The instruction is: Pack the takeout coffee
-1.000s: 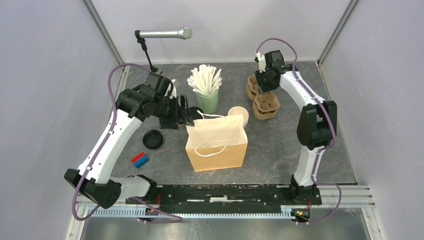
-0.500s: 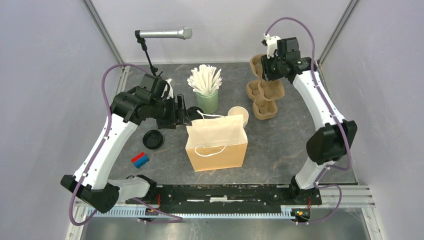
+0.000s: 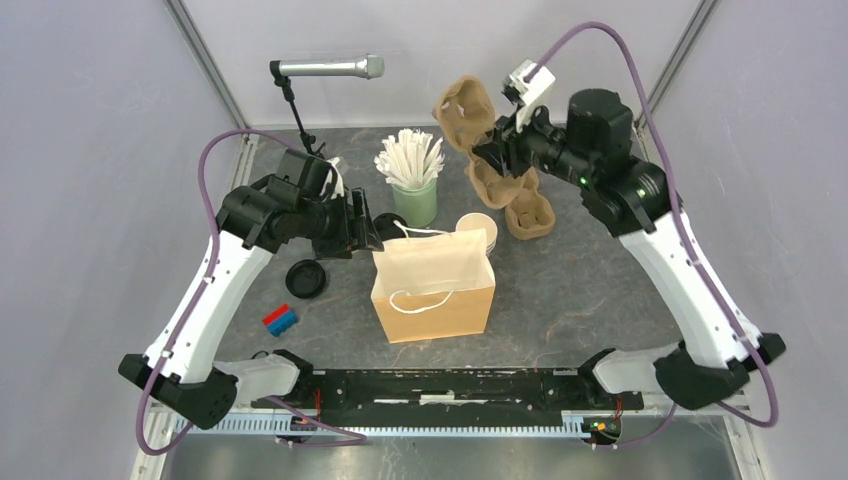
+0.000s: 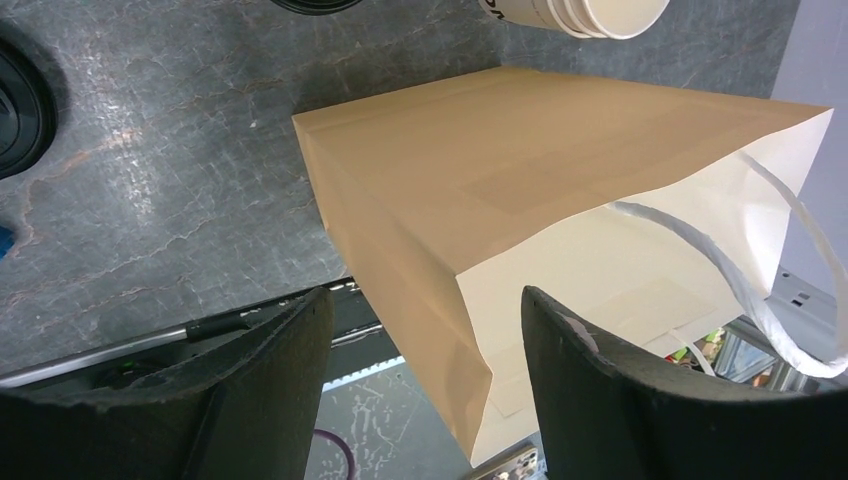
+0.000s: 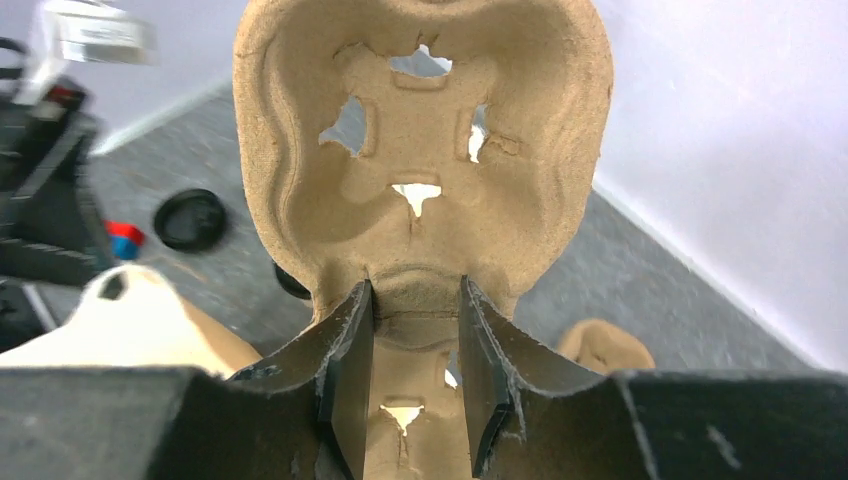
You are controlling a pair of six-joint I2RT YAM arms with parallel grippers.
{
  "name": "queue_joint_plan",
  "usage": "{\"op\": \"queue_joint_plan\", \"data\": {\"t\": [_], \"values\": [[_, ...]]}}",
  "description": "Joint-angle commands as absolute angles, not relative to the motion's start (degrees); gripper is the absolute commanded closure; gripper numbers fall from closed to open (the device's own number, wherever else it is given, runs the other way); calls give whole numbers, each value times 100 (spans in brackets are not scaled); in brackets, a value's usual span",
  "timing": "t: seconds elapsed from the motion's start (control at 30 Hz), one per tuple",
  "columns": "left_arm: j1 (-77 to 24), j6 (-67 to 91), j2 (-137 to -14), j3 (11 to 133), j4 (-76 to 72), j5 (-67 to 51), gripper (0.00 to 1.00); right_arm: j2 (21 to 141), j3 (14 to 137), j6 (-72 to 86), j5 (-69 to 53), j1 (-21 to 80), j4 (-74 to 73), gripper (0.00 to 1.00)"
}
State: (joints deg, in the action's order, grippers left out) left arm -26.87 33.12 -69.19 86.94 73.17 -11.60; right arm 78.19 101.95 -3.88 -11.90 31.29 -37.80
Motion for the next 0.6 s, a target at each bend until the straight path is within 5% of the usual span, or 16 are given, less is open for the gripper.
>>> {"op": "queue_joint_plan", "data": {"t": [0.0,0.57], "values": [[-2707,3692,-6733,8880,7229,-1327,25,7053,9678,-126,-1711,3434,-2666,62],[-2707,4149,-6387,8232,6917,-1764,27,5948,7490,-112,-3232,4605,-1177,60]]}}
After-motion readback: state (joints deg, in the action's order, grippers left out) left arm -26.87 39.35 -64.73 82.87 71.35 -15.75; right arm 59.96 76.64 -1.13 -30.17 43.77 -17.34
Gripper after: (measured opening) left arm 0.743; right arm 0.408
